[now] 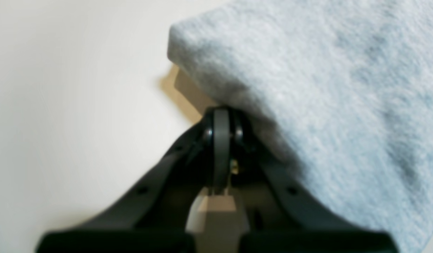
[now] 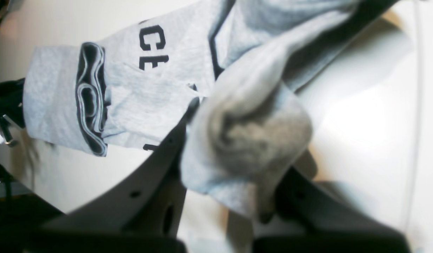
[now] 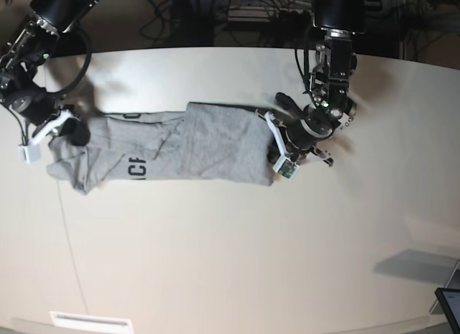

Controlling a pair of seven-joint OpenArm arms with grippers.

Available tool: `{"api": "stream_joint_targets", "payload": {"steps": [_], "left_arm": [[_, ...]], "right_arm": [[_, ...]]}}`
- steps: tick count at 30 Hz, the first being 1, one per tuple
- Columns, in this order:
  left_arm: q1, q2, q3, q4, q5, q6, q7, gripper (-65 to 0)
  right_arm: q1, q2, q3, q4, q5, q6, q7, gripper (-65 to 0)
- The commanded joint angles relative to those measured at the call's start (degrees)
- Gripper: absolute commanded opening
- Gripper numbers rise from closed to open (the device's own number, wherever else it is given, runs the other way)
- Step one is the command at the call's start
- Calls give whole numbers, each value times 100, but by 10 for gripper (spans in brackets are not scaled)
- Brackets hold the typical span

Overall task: Fold the T-shirt properly
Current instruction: 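Fold the doubled strip again toward the right gripper with the left gripper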

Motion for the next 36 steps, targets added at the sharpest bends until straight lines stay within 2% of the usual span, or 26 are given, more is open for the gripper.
{"api": "stream_joint_targets", "payload": {"steps": [1,4,8,14,19,27,34,36], "left_arm": [[-24,8,26,-77,183,-77,394,-650],[-41,52,175,-103,183,-77,394,-650],[-68,228,430,-209,183,-42,403,-650],[-129,492,931,-253,183,309,385,-650],[-279,712,1257,-420,183,529,403,-650],[-384,1098,1406,-807,183,529,385,-650],[-393,1432,1406,-1061,183,529,368,-650],[-402,1512,1406,-1097,183,529,359,-650]], "right_arm": [[37,118,5,228,158,-68,123,-650],[-34,126,-4,527,167,-279,114,-650],[-43,126,-22,844,176,-297,70,-650],[-157,109,-39,1186,176,-297,62,-650],[-183,109,-39,1450,184,-297,-193,-650],[-245,74,-39,1476,193,-288,-228,-650],[-289,-199,-39,1485,193,-261,-316,-650],[-289,-234,-39,1485,369,-261,-316,-650]]}}
